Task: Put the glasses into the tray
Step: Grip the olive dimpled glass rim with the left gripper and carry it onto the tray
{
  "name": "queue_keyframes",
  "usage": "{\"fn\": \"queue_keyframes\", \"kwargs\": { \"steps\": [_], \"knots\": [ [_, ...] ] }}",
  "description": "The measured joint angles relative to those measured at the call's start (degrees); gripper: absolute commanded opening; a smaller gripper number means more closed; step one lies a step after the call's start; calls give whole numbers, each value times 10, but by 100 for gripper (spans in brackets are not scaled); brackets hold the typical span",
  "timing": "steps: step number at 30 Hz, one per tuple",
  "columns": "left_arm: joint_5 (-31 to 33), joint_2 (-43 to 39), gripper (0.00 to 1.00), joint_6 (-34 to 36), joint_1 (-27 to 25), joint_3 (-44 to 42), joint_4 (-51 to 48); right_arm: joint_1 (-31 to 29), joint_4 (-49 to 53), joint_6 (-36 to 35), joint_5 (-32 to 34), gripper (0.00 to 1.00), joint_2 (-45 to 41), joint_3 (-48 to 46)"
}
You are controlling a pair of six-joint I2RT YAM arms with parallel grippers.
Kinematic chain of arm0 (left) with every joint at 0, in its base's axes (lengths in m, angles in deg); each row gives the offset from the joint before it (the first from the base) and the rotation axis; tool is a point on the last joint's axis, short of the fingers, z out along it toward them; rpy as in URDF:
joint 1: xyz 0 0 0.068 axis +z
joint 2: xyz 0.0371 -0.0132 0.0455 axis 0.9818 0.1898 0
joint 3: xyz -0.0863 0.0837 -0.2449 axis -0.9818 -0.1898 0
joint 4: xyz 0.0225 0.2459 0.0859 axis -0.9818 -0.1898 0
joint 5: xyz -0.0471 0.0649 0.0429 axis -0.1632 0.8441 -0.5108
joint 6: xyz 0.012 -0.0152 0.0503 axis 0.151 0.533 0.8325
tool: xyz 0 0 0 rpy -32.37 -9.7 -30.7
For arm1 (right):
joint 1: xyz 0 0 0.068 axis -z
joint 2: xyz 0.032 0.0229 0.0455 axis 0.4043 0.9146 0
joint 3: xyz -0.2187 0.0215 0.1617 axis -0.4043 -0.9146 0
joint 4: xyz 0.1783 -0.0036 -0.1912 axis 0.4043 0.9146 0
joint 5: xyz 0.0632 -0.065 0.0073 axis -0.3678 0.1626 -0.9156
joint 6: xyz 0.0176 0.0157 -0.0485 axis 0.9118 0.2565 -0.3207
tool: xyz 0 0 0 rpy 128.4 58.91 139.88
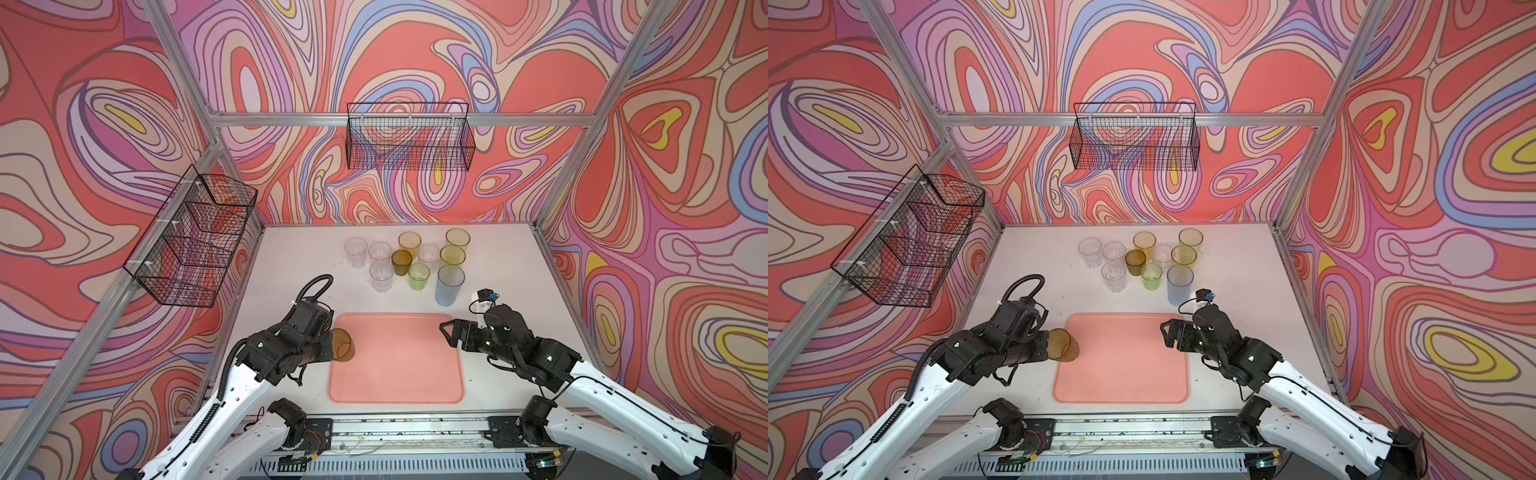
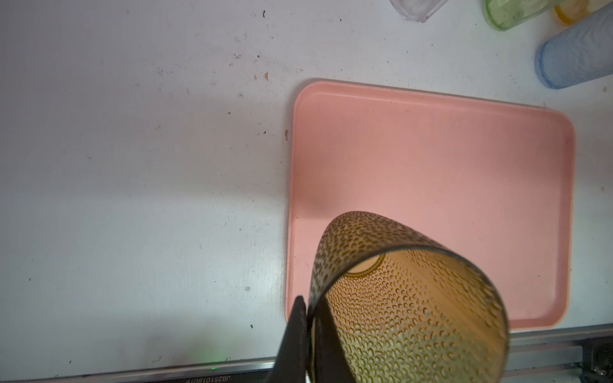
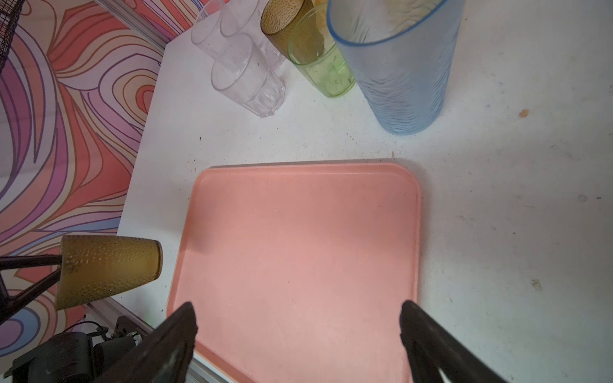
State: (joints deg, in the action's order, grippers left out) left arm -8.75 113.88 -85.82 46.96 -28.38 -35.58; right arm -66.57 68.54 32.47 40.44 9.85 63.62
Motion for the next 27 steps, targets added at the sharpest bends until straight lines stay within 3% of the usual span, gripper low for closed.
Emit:
{"fn": "queue_keyframes", "kwargs": {
  "steps": [14,25,27],
  "knots": [
    [45,32,0,-145,-122,-43,-37,0,11,-35,28,98,51,60],
    [49,26,0,-200,-151,-96,-30,0,12,-45,33,98,76,60],
    [49,31,4,-203,-152,-99,-25,0,12,-45,33,98,80,60]
  ]
}}
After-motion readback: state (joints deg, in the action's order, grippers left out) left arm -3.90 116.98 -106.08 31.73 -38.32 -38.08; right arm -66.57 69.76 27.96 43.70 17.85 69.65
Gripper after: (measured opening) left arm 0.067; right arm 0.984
